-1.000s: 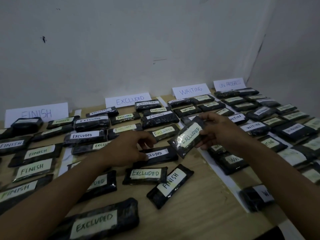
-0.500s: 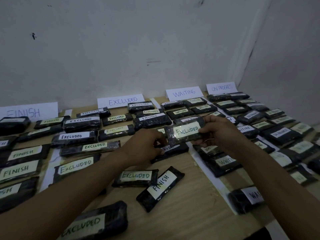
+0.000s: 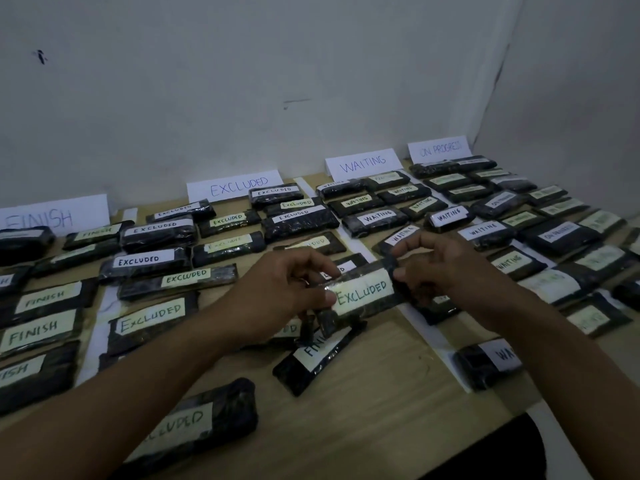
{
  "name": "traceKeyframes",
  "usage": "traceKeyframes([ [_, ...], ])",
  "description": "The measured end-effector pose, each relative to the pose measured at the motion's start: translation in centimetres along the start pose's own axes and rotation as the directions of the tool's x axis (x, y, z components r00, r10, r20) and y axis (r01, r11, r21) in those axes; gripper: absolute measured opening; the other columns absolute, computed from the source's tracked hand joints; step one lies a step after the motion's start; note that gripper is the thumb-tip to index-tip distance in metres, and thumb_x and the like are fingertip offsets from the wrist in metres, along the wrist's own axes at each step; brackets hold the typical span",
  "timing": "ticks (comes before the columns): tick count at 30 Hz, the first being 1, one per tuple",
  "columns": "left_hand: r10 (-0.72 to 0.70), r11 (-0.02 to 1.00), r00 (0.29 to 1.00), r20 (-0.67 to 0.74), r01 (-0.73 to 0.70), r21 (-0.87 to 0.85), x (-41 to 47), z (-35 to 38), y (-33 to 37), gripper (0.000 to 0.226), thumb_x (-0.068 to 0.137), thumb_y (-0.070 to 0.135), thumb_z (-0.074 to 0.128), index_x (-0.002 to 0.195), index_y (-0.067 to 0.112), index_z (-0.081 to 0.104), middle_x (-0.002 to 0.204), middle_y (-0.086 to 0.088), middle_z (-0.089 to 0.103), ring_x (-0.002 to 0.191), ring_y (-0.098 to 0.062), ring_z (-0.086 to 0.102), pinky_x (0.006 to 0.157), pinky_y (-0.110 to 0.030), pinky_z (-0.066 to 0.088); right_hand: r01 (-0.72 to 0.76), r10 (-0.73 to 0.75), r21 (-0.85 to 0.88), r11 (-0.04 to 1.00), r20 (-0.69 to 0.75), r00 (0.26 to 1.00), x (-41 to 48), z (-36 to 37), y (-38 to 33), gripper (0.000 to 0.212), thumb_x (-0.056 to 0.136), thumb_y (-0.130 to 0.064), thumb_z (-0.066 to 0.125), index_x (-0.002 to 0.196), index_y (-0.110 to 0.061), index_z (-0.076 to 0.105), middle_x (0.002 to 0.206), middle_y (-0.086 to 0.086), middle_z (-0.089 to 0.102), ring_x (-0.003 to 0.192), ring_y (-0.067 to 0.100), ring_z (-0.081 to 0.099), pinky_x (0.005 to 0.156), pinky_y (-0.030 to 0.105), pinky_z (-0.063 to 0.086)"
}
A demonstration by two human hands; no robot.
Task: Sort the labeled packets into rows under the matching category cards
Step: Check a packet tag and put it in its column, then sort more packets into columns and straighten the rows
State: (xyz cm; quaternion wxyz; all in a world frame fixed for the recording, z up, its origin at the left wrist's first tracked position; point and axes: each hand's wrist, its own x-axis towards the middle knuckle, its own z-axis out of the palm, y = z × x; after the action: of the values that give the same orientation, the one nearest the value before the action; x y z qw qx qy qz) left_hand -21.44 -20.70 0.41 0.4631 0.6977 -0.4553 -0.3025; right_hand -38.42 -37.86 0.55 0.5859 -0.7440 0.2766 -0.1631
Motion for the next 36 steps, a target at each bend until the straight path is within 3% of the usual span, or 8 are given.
traceKeyframes([
  [5, -0.051, 0.997, 0.992, 0.113, 0.043, 0.069, -2.7, 0.8, -0.3, 0.023, 0.077, 0.007, 0.077, 0.095, 0.018, 0.068, 0.084, -0.002, 0.071, 0.074, -0.019, 0.072, 0.067, -0.031, 0.059, 0.045, -0.046, -0.015, 0.999, -0.060, 0.997, -1.6, -0.8, 0.6, 0.017, 0.090, -0.005, 0.060, 0.105, -0.011, 0.063, 0.091, 0.019, 0.069, 0.068, 0.024, 0.055, 0.049, 0.020, 0.046],
  [9, -0.101, 0.977, 0.975, 0.199, 0.059, 0.207, -3.7, 1.2, -0.4, 0.024, 0.074, 0.013, 0.081, 0.091, 0.022, 0.068, 0.083, 0.001, 0.074, 0.072, -0.018, 0.071, 0.071, -0.041, 0.059, 0.152, -0.113, -0.307, 0.939, 0.140, 0.984, -0.4, -0.4, 0.7, 0.021, 0.089, -0.010, 0.063, 0.105, -0.022, 0.068, 0.093, 0.004, 0.072, 0.076, 0.014, 0.065, 0.064, 0.023, 0.050],
  [12, -0.086, 0.936, 0.978, 0.190, 0.014, 0.351, -4.1, 1.8, -0.4, 0.023, 0.070, 0.024, 0.084, 0.085, 0.030, 0.068, 0.082, 0.013, 0.071, 0.067, -0.009, 0.066, 0.067, -0.029, 0.056, 0.260, -0.111, -0.451, 0.854, 0.329, 0.938, 1.1, 1.1, 0.1, 0.028, 0.086, -0.012, 0.069, 0.111, -0.024, 0.068, 0.090, -0.003, 0.071, 0.078, 0.004, 0.066, 0.070, 0.016, 0.049],
  [15, -0.039, 0.868, 0.982, 0.187, -0.059, 0.493, -4.6, 2.4, -0.3, 0.021, 0.072, 0.038, 0.081, 0.086, 0.036, 0.066, 0.082, 0.017, 0.068, 0.073, 0.002, 0.061, 0.061, -0.015, 0.048, 0.352, -0.052, -0.561, 0.750, 0.479, 0.876, 2.5, 2.8, -0.3, 0.038, 0.081, -0.020, 0.073, 0.116, -0.032, 0.066, 0.087, -0.008, 0.068, 0.075, 0.000, 0.061, 0.066, 0.010, 0.044],
  [22, 0.203, 0.599, 0.943, 0.264, -0.333, 0.729, -4.7, 3.8, -0.9, 0.029, 0.084, 0.058, 0.056, 0.101, 0.036, 0.065, 0.088, 0.021, 0.046, 0.089, 0.002, 0.041, 0.077, -0.021, 0.040, 0.466, 0.069, -0.668, 0.580, 0.610, 0.789, 4.2, 4.6, -0.4, 0.042, 0.081, -0.030, 0.073, 0.121, -0.037, 0.060, 0.087, -0.005, 0.063, 0.080, 0.010, 0.058, 0.065, 0.020, 0.041],
  [28, 0.273, 0.683, 0.947, 0.169, -0.314, 0.659, -4.2, 2.5, -1.9, 0.030, 0.076, 0.064, 0.051, 0.085, 0.038, 0.062, 0.081, 0.023, 0.048, 0.086, 0.003, 0.047, 0.067, -0.016, 0.038, 0.389, 0.030, -0.598, 0.701, 0.569, 0.822, 4.2, 3.7, -0.2, 0.026, 0.076, -0.024, 0.078, 0.098, -0.029, 0.066, 0.095, -0.006, 0.063, 0.082, 0.007, 0.059, 0.077, 0.033, 0.051],
  [33, 0.301, 0.843, 0.944, -0.132, -0.199, 0.501, -4.4, 0.1, -1.7, 0.030, 0.069, 0.059, 0.069, 0.081, 0.034, 0.060, 0.082, 0.015, 0.057, 0.077, -0.004, 0.053, 0.061, -0.011, 0.037, 0.223, -0.021, -0.363, 0.905, 0.485, 0.874, 3.8, 1.4, -0.1, 0.011, 0.086, -0.008, 0.066, 0.095, -0.013, 0.065, 0.089, 0.008, 0.069, 0.084, 0.025, 0.065, 0.081, 0.052, 0.051],
  [36, 0.134, 0.949, 0.964, -0.228, -0.058, 0.310, -4.2, -0.8, -1.6, 0.037, 0.064, 0.053, 0.071, 0.096, 0.040, 0.059, 0.089, 0.021, 0.058, 0.071, -0.001, 0.056, 0.061, -0.017, 0.042, 0.157, -0.065, -0.187, 0.970, 0.421, 0.905, 3.3, 0.8, -0.6, 0.008, 0.089, -0.003, 0.061, 0.094, -0.010, 0.061, 0.074, 0.002, 0.068, 0.067, 0.015, 0.062, 0.057, 0.028, 0.047],
])
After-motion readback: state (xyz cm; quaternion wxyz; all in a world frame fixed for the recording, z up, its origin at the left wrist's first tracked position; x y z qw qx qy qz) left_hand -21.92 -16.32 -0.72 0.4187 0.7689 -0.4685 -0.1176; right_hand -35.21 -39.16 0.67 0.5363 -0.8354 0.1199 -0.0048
